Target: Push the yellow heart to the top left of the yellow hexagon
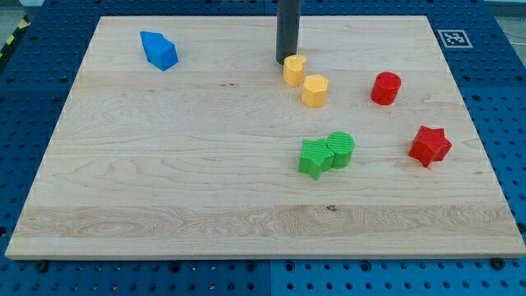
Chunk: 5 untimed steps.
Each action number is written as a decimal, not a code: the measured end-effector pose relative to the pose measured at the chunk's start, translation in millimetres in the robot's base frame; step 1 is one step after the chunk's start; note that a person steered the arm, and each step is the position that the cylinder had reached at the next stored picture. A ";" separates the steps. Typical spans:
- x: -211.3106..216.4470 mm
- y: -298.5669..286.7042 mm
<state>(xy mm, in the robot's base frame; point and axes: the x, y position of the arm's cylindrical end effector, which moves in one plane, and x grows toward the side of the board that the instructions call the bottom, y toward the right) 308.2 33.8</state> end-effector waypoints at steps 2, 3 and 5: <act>1.4 19.0; 1.4 28.7; 1.7 31.5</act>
<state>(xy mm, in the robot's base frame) 309.9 65.3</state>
